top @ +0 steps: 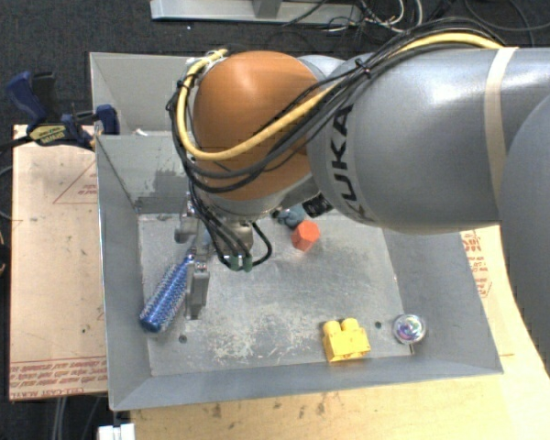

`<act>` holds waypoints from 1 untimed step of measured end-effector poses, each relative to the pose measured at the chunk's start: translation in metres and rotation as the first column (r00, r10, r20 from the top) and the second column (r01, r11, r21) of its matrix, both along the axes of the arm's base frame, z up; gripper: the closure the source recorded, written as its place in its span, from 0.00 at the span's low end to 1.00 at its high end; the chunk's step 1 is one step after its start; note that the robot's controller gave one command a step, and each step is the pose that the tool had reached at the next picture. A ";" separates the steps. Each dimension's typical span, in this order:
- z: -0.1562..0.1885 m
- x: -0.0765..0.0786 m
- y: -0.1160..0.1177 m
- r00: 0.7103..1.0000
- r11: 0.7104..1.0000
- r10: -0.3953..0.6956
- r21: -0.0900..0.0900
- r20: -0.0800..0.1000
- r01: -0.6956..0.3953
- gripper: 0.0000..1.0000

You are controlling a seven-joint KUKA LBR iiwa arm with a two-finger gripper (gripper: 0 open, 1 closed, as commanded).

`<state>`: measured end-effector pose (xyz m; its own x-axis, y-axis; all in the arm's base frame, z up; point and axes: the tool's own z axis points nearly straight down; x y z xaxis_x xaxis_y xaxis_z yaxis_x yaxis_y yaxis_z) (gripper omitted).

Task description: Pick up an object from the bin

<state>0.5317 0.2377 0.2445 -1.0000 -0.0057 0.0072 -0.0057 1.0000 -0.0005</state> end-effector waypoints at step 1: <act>-0.173 0.019 0.002 0.818 0.818 0.575 0.001 0.017 -0.575 0.00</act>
Offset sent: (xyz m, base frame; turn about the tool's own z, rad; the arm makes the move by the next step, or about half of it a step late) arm 0.0167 0.0004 -0.1745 -0.6143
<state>0.5506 0.2400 0.0718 -0.8151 -0.5792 -0.0100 -0.5792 0.8152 0.0005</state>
